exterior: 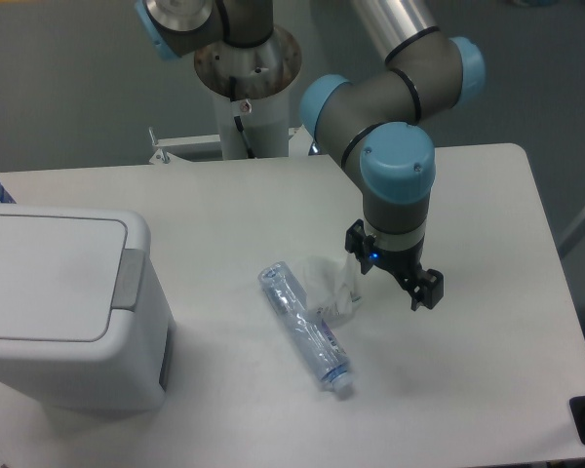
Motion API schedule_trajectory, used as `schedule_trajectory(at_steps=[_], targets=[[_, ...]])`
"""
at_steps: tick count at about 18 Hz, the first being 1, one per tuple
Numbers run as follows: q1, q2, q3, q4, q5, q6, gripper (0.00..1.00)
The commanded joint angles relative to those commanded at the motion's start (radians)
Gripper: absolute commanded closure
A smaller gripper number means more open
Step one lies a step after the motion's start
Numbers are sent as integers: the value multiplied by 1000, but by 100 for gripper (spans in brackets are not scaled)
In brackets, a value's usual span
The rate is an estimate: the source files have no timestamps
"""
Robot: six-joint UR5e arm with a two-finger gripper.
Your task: Open the trash can
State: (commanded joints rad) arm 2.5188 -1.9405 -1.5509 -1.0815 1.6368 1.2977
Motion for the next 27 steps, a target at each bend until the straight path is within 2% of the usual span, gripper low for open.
schedule_trajectory(at_steps=[6, 10, 17, 24, 27], targets=[[-2, 0, 5, 0, -41, -12, 0], [6, 3, -6, 0, -92, -145, 0], [3, 14, -25, 0, -190, -267, 0], [-2, 35, -23, 0, -418, -478, 0], [-11, 51, -21, 0, -465, -555, 0]])
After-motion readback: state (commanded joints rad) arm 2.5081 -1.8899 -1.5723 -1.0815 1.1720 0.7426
